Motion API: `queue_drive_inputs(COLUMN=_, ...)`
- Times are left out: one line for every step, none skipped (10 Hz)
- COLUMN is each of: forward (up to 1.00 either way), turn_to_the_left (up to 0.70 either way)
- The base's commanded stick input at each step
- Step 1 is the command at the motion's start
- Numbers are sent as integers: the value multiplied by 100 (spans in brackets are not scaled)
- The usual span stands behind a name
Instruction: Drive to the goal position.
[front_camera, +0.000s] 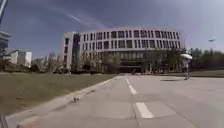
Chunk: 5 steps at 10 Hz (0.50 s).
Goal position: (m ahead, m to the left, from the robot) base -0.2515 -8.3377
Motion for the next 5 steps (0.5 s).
queue_drive_inputs(forward=70, turn_to_the_left=0)
queue_drive_inputs(forward=70, turn_to_the_left=-23)
queue_drive_inputs(forward=70, turn_to_the_left=-33)
queue_drive_inputs(forward=70, turn_to_the_left=-35)
queue_drive_inputs(forward=70, turn_to_the_left=-35)
